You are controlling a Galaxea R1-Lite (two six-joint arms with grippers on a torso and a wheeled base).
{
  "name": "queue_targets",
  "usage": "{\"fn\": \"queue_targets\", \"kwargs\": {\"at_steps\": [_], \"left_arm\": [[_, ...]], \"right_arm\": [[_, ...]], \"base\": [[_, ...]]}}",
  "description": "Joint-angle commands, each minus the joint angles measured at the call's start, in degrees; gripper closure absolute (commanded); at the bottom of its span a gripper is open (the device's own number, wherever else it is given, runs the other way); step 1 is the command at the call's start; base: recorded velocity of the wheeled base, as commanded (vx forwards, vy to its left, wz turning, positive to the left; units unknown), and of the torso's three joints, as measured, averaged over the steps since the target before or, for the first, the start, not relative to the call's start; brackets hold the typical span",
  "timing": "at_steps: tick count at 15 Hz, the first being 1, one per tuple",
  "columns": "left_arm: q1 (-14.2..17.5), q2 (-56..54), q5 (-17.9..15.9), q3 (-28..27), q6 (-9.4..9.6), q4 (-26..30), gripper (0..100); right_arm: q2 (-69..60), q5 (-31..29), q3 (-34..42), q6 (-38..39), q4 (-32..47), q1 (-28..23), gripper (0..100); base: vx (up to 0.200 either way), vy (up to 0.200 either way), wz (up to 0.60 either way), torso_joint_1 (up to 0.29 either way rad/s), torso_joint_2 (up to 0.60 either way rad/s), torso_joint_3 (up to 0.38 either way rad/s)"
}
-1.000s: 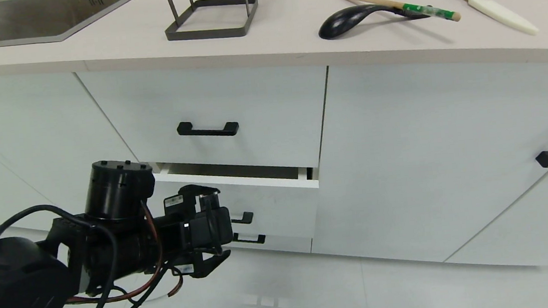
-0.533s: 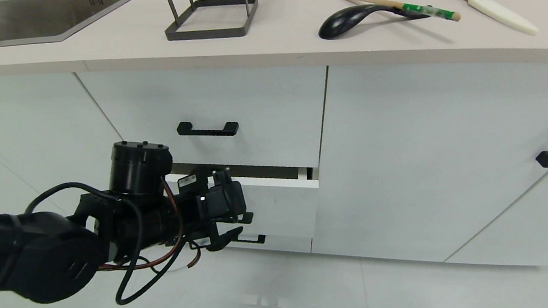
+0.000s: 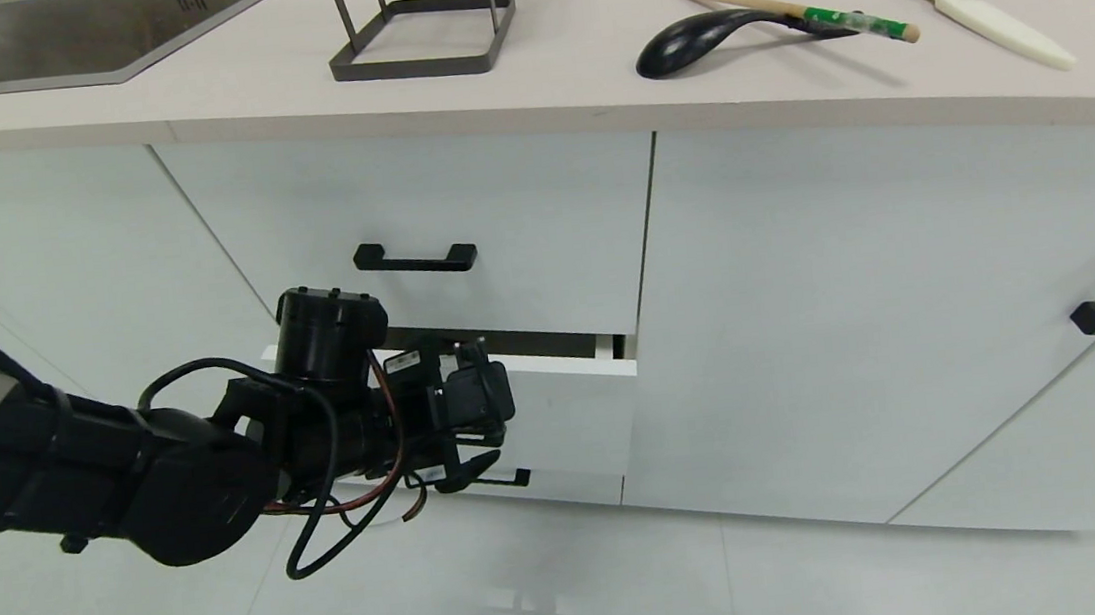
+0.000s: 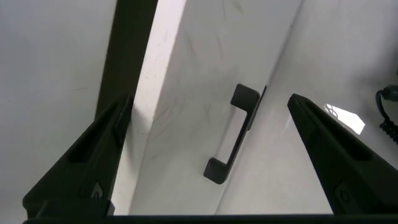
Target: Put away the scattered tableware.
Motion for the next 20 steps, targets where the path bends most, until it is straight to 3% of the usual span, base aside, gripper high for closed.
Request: {"fn": "queue_targets", "kwargs": {"at_steps": [1, 7, 16, 20], "left_arm": [[0.0, 0.8, 0.0, 0.0, 0.06, 0.3, 0], [-0.1, -0.3, -0.1, 1.9, 0.5, 0.3, 0], [-0.5, -6.3, -0.2, 11.4, 0.41, 0.4, 0], [-2.1, -8.3, -0.2, 14.6, 0.06, 0.8, 0]], "right_arm": [[0.1, 0.0, 0.0, 0.0, 0.0, 0.0, 100], [0.1, 0.0, 0.0, 0.0, 0.0, 0.0, 100], [0.1, 0.0, 0.0, 0.0, 0.0, 0.0, 100], [0.1, 0.0, 0.0, 0.0, 0.0, 0.0, 100]], "base": [[0.0, 0.0, 0.0, 0.0, 0.0, 0.0], [0.0, 0.0, 0.0, 0.0, 0.0, 0.0], [0.0, 0.0, 0.0, 0.0, 0.0, 0.0], [0.0, 0.0, 0.0, 0.0, 0.0, 0.0]]}}
